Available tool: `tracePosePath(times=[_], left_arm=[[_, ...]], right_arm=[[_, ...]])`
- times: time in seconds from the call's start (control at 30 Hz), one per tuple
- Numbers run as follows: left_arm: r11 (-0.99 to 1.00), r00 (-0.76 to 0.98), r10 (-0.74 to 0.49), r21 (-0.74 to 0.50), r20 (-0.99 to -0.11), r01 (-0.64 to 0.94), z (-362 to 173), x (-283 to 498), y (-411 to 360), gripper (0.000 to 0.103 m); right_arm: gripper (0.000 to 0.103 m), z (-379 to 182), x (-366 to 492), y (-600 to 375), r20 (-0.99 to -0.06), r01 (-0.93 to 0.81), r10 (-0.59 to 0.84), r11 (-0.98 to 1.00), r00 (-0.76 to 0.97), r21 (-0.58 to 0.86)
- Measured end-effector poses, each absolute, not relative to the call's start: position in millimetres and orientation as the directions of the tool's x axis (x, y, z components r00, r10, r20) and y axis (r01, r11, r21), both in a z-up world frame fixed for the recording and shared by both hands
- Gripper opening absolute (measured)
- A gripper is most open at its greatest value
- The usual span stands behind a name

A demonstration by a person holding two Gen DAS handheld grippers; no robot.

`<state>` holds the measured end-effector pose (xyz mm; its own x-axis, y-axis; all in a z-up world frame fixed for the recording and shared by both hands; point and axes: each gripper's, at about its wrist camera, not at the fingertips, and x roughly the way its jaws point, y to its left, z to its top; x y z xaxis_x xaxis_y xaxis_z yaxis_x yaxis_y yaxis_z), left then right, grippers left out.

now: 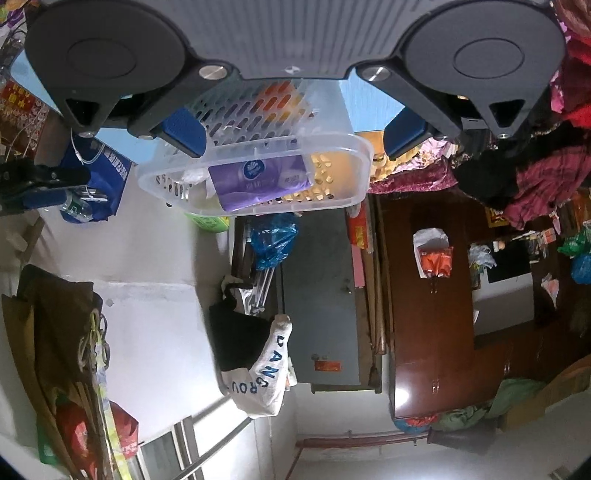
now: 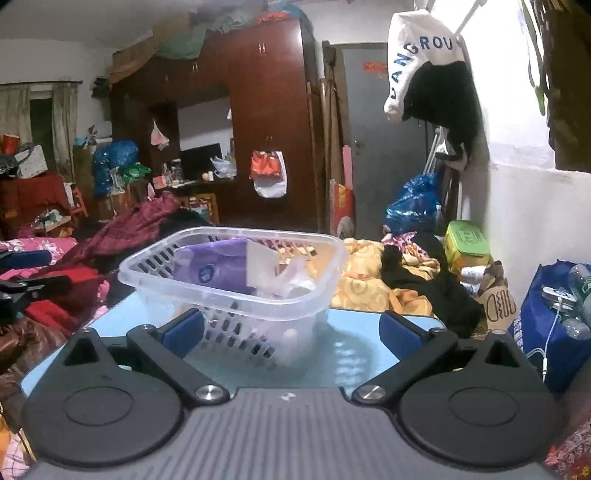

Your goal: Organize objects

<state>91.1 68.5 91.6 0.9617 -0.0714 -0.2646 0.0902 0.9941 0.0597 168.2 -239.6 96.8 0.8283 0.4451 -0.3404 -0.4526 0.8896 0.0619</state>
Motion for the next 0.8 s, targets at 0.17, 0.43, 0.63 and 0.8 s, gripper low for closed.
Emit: tracePosePath(times=[0.17,0.43,0.63,0.8], left_arm=[[0.995,0.960,-0.062,0.064,-0.275,0.082,89,90,67,0.103],[0.994,0.958,-0.065,0.065,-0.279,0.086,87,89,62,0.103],[0.993,0.955,-0.069,0.071,-0.289,0.093,85,91,57,0.103],[0.993,0.953,-0.073,0.071,-0.295,0.098,83,93,54,0.103]], right_arm=[[0.103,93,161,-232,-0.345,-0.476,0.463,0.878,0.816,0.052],[0.103,88,157,-228,-0.353,-0.483,0.470,0.874,0.809,0.057],[0.103,87,157,-228,-0.351,-0.473,0.466,0.878,0.812,0.069],[0.103,86,158,-229,-0.351,-0.467,0.460,0.881,0.816,0.071]])
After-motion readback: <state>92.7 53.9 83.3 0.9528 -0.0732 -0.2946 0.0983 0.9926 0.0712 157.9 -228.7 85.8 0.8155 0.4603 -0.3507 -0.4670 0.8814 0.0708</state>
